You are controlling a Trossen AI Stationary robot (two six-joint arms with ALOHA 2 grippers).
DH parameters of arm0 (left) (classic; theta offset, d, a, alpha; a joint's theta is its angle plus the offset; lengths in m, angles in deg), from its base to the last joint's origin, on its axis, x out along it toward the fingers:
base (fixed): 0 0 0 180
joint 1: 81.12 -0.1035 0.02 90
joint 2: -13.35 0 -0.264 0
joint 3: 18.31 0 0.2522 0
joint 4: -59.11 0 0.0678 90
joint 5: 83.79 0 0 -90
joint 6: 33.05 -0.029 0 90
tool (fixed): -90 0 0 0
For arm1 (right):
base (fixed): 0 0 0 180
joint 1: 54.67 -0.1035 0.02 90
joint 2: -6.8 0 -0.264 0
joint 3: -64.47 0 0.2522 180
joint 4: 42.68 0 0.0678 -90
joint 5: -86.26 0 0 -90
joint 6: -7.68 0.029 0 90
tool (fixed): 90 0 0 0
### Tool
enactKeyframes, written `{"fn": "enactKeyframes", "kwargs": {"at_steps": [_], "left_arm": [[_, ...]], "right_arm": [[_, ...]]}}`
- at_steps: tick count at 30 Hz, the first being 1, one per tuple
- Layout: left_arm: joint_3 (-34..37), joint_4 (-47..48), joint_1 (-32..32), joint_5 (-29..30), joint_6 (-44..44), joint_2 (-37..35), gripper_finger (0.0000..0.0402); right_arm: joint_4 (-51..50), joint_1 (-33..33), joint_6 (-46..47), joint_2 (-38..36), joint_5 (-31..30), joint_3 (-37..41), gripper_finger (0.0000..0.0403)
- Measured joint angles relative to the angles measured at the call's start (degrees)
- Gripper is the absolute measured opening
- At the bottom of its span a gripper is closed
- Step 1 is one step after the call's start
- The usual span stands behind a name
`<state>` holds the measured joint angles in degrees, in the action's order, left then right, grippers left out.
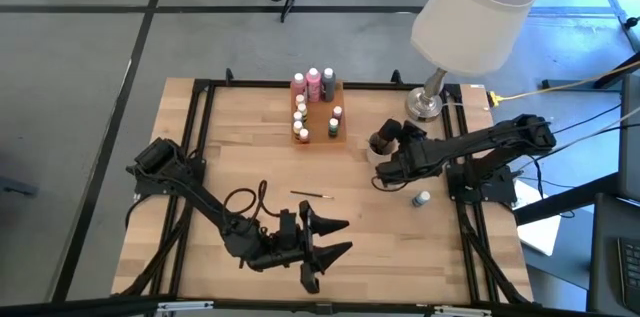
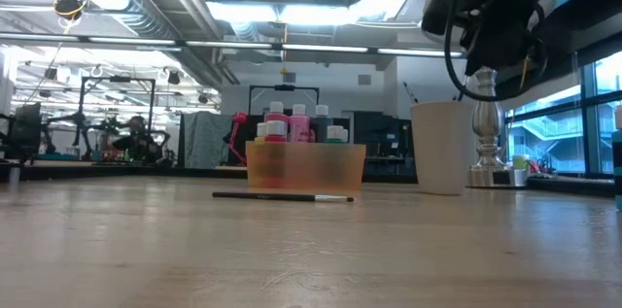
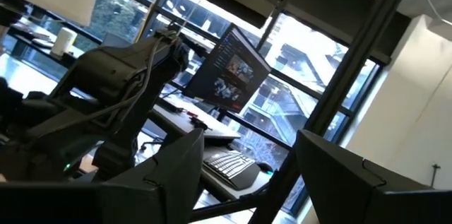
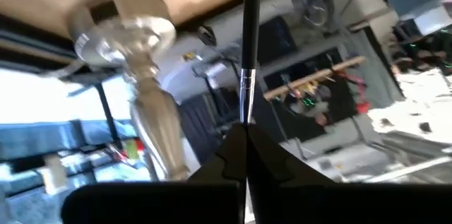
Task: Pick & Place Paint Supplies
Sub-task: Put the black paint brush into the light brown cup
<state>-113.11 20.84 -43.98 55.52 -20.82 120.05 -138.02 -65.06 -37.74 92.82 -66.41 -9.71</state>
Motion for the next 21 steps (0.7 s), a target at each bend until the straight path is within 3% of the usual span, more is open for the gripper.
{"fn": "enactKeyframes", "kwargs": {"at_steps": [12,21], "left_arm": [[0.00,0.60,0.00,-1.04,-2.09,0.00,0.0221],[0.00,1.27,0.00,-1.05,-2.08,0.00,0.0221]], "right_arm": [[1.18,-0.04,3.21,0.15,1.88,0.00,0.0016],[0.85,-0.04,5.62,0.13,3.18,0.00,0.0059]]}}
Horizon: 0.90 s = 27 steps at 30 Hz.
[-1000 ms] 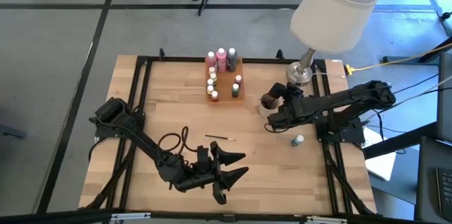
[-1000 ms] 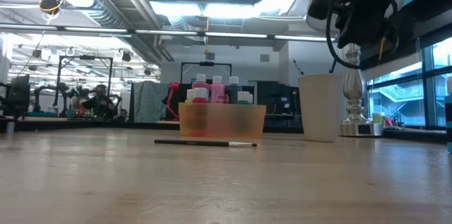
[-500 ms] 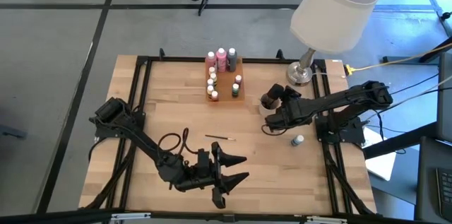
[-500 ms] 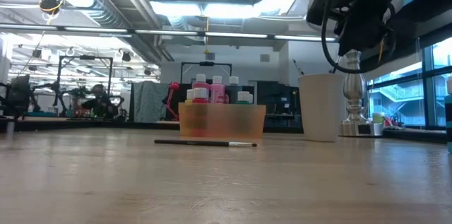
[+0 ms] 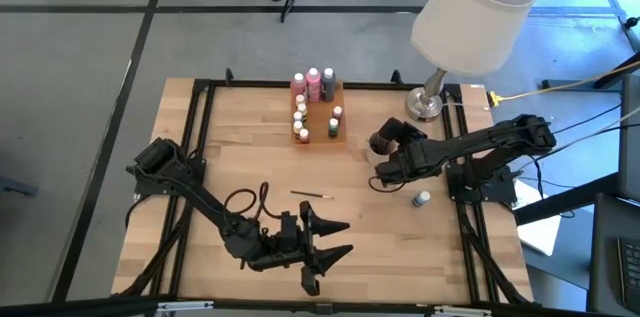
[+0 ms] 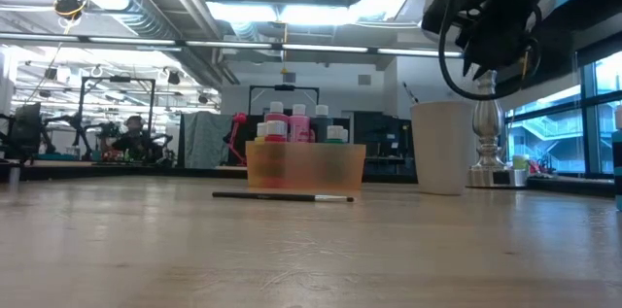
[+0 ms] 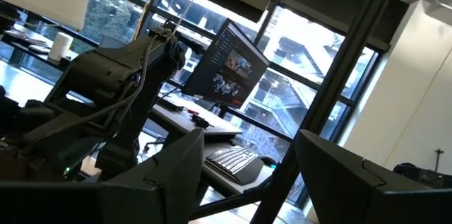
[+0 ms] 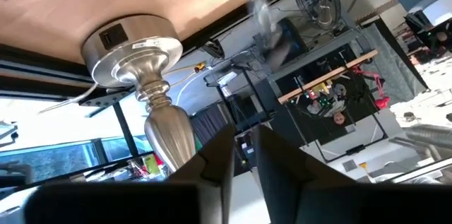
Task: Pick & Place Paint Supplies
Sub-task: Put the black paint brush into the light brown cup, then put the blue paint bottle into the orange bin
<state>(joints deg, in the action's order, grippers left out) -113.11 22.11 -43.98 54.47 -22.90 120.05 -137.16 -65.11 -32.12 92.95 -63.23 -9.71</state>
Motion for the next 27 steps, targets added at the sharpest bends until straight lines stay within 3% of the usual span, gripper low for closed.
{"fn": "enactKeyframes", "kwargs": {"at_steps": [6,15,22,27], "left_arm": [[-0.01,0.02,0.00,-0.51,-0.27,0.00,0.0221],[0.01,0.50,-0.11,-0.44,-0.74,0.00,0.0221],[-0.01,-1.45,-0.20,2.59,-4.28,0.00,0.0221],[0.01,-1.69,-0.54,3.69,-7.12,-1.86,0.0221]], "right_arm": [[0.81,-0.09,1.98,0.00,-1.56,-0.02,0.0108],[2.12,-1.84,5.98,-2.73,-8.56,-1.45,0.0185],[-0.94,-5.32,12.02,-5.30,-12.44,-8.89,0.0197],[-8.02,-9.32,21.50,-5.70,-16.86,-15.70,0.0197]]}}
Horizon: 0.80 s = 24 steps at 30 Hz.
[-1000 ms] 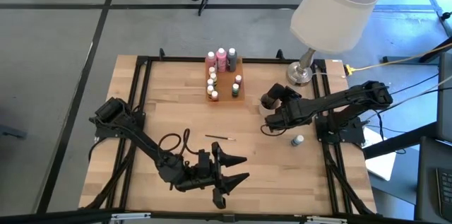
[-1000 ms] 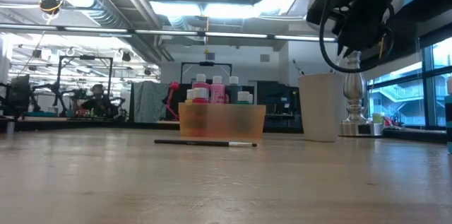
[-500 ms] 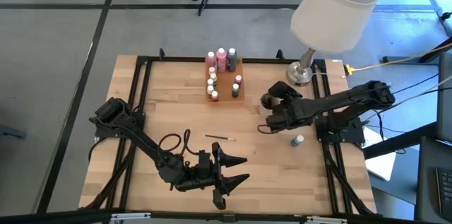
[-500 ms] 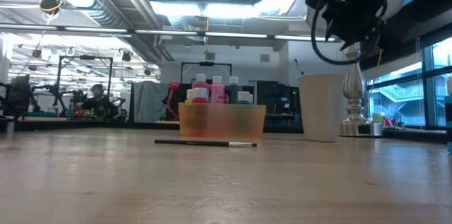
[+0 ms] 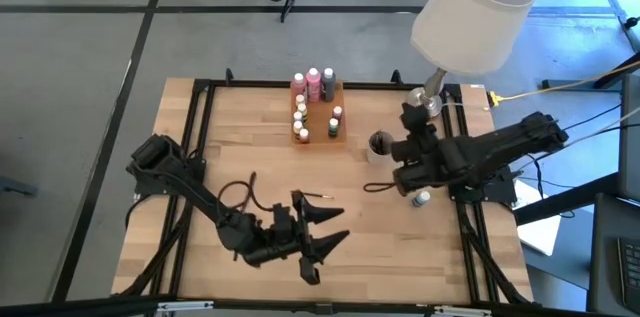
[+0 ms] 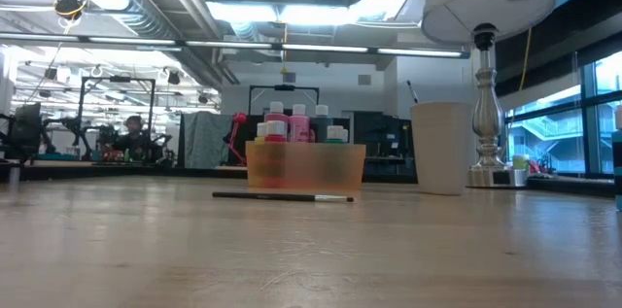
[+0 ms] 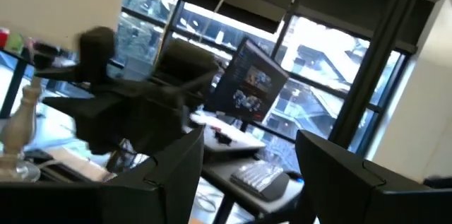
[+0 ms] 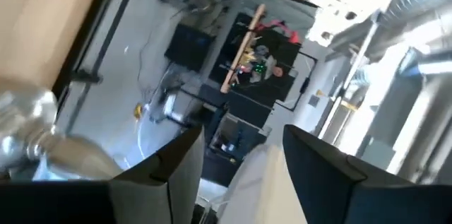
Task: Pick & Place Paint Supplies
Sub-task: Put the blue paint bottle into the orange bin
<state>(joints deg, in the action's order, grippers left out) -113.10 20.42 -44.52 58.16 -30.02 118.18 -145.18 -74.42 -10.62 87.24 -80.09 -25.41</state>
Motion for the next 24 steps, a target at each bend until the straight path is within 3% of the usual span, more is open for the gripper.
{"fn": "enactKeyframes", "kwargs": {"at_steps": [5,8,13,20,22,24], "left_arm": [[0.00,0.26,-0.12,0.89,-2.34,-3.89,0.0221],[0.00,0.75,-0.12,2.60,-4.26,-6.88,0.0221],[0.00,6.93,0.60,7.03,-6.40,-12.40,0.0221],[0.00,24.90,1.24,9.42,-2.39,-19.68,0.0221],[0.00,29.13,1.24,8.57,-0.65,-20.98,0.0221],[-0.01,33.12,1.24,7.06,0.86,-22.14,0.0221]], "right_arm": [[-1.26,-4.44,11.44,-0.49,0.79,-8.75,0.0197],[-1.30,-6.13,21.99,-0.83,6.96,-15.82,0.0197],[-1.18,-7.42,40.49,-1.89,31.05,-27.31,0.0197],[-1.27,-7.99,53.45,-5.26,77.14,-31.35,0.0197],[-1.30,-10.10,57.70,-5.62,84.46,-30.99,0.0197],[-1.23,-13.66,62.77,-5.64,86.84,-30.65,0.0197]]}}
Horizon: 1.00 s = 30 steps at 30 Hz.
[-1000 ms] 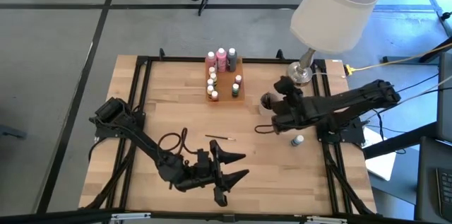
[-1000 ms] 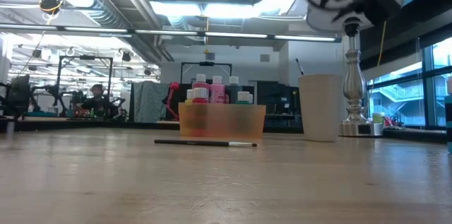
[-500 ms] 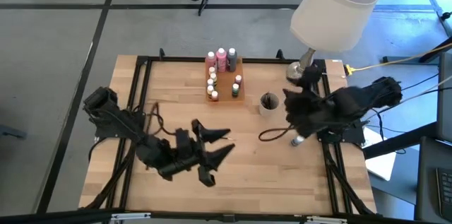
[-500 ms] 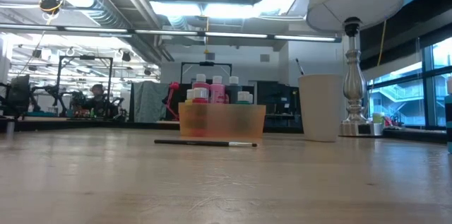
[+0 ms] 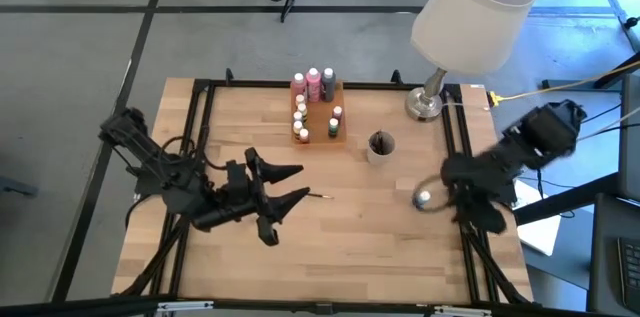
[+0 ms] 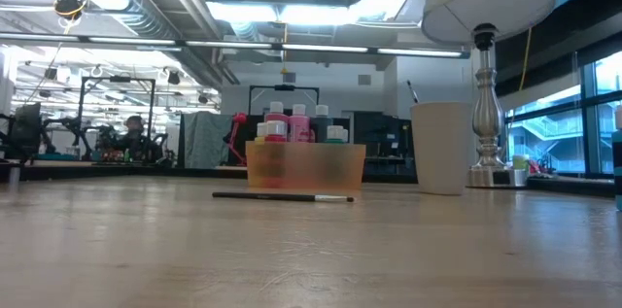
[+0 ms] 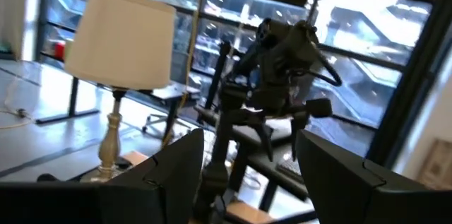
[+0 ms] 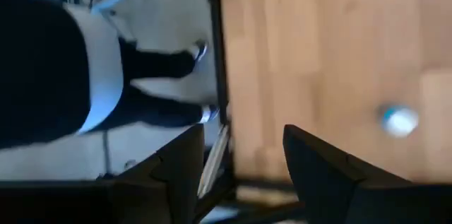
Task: Pick & Place Paint Supplies
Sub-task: Put the blue paint bottle into the orange bin
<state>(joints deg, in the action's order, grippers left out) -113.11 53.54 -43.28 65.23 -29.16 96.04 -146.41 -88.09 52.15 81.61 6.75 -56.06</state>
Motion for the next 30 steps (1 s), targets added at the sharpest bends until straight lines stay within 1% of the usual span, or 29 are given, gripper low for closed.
{"fn": "enactKeyframes", "kwargs": {"at_steps": [3,5,8,10,13,15,18,22,26,30], "left_arm": [[0.01,4.52,-0.24,-2.60,2.37,-1.10,0.0221],[0.01,6.95,-0.22,-4.58,3.87,-1.64,0.0221],[0.01,10.00,0.02,-7.97,6.24,-2.33,0.0221],[0.01,11.91,0.32,-9.90,7.82,-2.58,0.0221],[0.01,14.42,0.81,-11.49,9.66,-2.87,0.0221],[0.01,15.67,1.07,-12.26,11.00,-2.95,0.0221],[0.01,16.71,1.14,-12.64,12.21,-2.95,0.0221],[0.01,17.99,1.11,-13.80,16.79,-2.74,0.0221],[0.01,18.40,1.14,-15.29,22.34,-2.71,0.0221],[0.01,18.35,1.11,-15.27,24.03,-2.71,0.0221]], "right_arm": [[-0.01,-5.83,8.30,0.00,-0.42,1.40,0.0197],[-0.04,-9.30,15.20,0.11,-3.01,3.28,0.0197],[0.00,-14.27,26.35,0.28,-8.96,7.44,0.0197],[-0.01,-17.59,33.72,0.26,-11.15,10.93,0.0197],[0.36,-21.82,44.54,0.28,-9.93,17.09,0.0197],[1.47,-24.02,50.17,0.28,-9.21,21.21,0.0197],[3.75,-26.40,54.27,0.28,-10.28,27.22,0.0197],[9.05,-27.29,55.67,0.28,-13.48,33.86,0.0202],[14.03,-27.43,55.64,0.28,-14.97,38.15,0.0231],[14.14,-27.49,52.94,1.82,-15.71,40.33,0.0261]]}}
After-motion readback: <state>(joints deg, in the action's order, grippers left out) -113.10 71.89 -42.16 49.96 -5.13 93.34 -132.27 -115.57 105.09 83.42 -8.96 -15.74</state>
